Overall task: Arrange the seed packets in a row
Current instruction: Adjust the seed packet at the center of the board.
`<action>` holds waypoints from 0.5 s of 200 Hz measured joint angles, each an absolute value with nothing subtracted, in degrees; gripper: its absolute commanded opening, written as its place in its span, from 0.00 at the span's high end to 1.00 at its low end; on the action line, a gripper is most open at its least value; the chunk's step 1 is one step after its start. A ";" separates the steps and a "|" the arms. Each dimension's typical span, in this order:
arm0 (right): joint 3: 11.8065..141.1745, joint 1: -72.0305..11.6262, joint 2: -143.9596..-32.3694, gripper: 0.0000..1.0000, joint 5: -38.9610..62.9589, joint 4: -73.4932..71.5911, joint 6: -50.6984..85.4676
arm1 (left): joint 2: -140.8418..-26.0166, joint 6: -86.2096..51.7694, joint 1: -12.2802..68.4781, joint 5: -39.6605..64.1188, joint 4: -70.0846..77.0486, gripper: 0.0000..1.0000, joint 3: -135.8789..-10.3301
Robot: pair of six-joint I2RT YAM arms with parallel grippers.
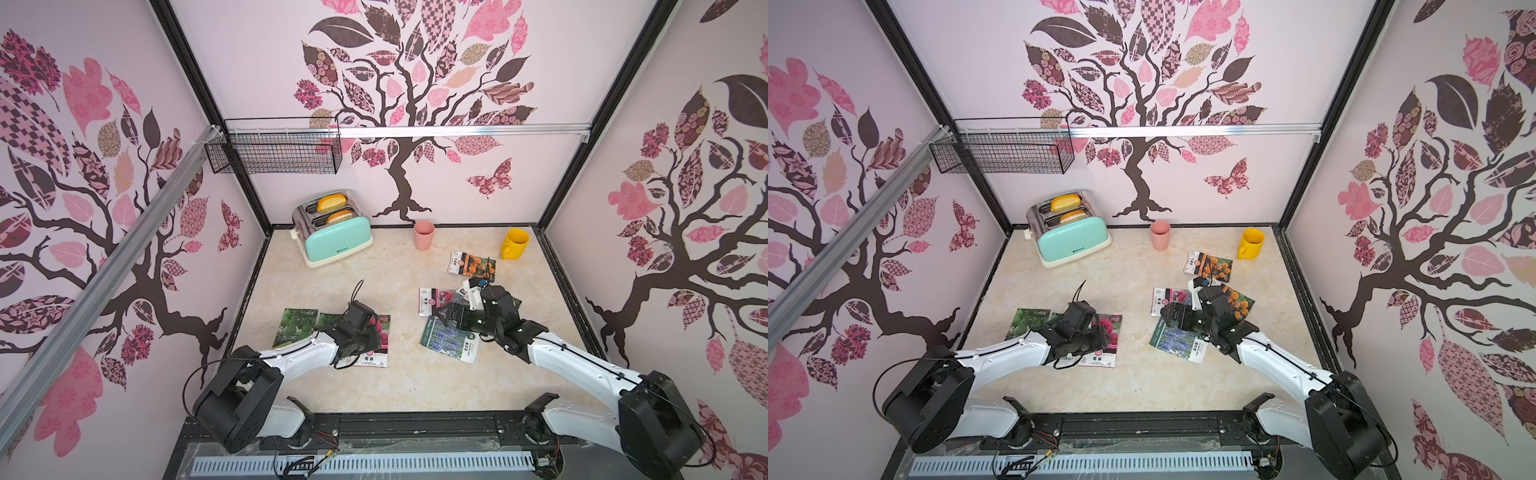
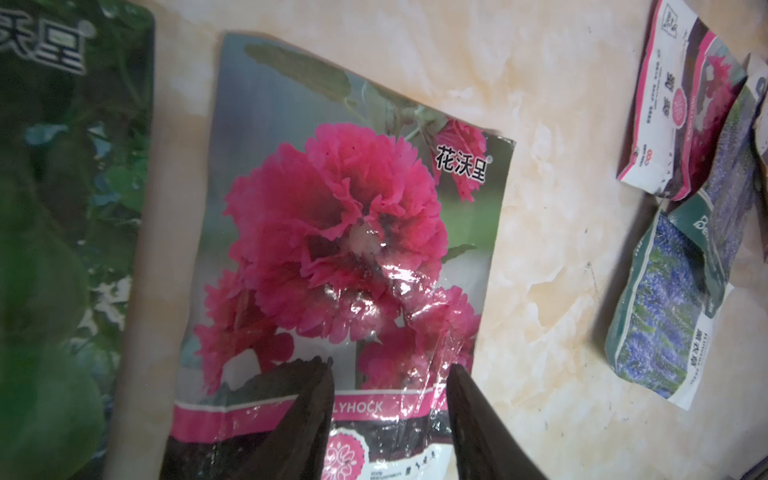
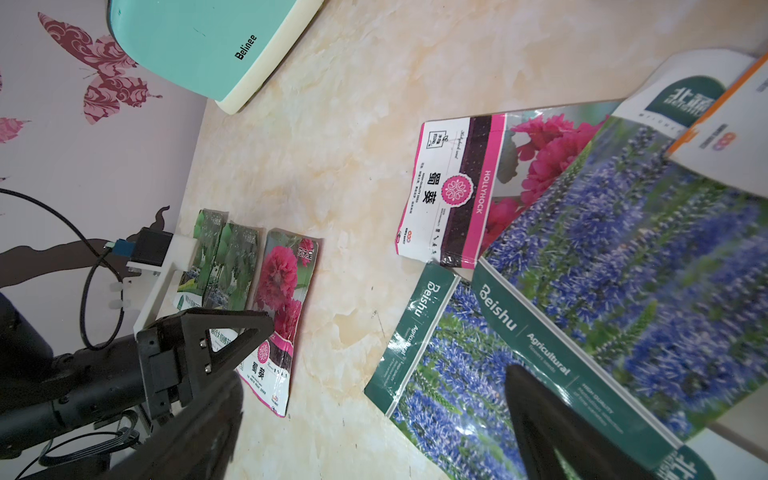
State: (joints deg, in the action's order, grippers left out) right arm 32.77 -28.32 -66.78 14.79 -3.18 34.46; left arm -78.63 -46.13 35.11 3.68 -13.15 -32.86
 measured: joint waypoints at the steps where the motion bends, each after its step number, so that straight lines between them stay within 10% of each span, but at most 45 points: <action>1: 32.77 -28.32 -66.78 0.00 14.79 -3.18 34.46 | -78.63 -46.11 35.11 3.68 -13.19 0.52 -32.86; 100: 32.53 -22.24 -66.94 0.00 16.53 -2.48 34.41 | -77.93 -38.59 35.35 8.08 -15.77 0.41 -42.83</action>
